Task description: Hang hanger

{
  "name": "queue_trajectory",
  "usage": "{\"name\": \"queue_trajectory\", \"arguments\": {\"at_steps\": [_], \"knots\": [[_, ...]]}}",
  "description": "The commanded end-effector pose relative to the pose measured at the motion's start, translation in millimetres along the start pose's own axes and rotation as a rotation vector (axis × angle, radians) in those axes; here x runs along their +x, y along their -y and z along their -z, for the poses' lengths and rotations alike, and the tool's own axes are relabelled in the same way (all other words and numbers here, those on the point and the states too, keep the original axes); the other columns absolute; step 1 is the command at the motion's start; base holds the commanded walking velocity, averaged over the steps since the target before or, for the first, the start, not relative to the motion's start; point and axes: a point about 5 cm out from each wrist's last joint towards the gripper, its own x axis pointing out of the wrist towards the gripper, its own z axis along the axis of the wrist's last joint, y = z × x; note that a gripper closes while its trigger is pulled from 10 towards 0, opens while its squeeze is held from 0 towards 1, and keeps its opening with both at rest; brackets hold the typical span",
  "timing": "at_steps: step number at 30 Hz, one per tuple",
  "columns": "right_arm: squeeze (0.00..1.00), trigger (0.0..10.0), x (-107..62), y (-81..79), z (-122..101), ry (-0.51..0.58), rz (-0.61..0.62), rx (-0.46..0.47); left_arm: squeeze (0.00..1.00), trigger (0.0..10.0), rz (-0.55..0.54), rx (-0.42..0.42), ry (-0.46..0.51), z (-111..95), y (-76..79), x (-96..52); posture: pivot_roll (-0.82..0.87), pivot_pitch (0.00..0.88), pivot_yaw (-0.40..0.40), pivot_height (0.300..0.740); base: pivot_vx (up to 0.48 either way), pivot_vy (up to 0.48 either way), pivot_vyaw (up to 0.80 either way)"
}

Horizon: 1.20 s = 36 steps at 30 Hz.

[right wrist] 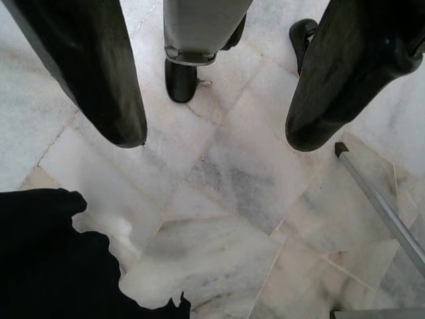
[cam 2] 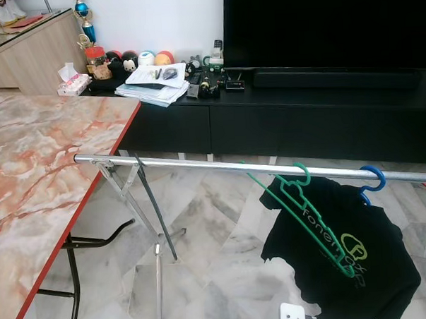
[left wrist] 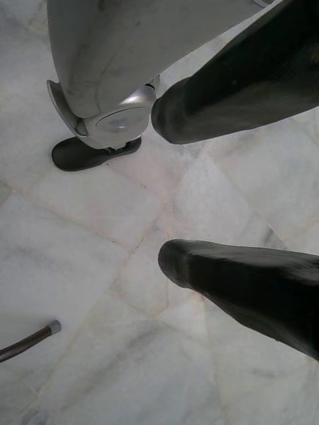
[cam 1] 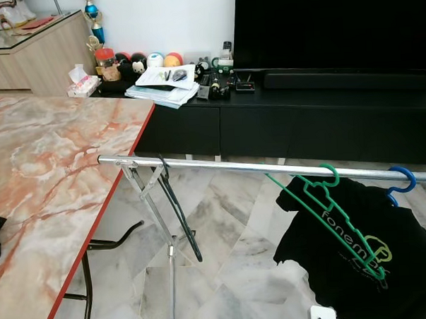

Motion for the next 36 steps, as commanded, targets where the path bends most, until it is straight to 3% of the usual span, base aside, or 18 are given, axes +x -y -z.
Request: {"name": "queue_trajectory", "arguments": {"at_steps": [1,18,36], "knots": [[0.00,10.0,0.0,-1.0,1.7,-0.014,0.001,-0.002,0.00,10.0,0.005,0.006,-0.032,9.0,0.3,-1.0,0.01,0.085,0.037,0.740,0.000,0.000,0.00],[0.00,10.0,-1.1,1.4,6.1,-0.022,0.003,-0.012,0.00,10.0,0.007,0.002,-0.030,8.4,1.0,-0.7,0.01,0.082,0.033,0.740,0.000,0.000,0.00],[0.00,10.0,-1.5,3.3,7.2,-0.025,0.000,-0.023,0.00,10.0,0.007,-0.001,-0.030,8.3,0.8,-0.8,0.01,0.078,0.036,0.740,-0.252,0.000,0.00]]}}
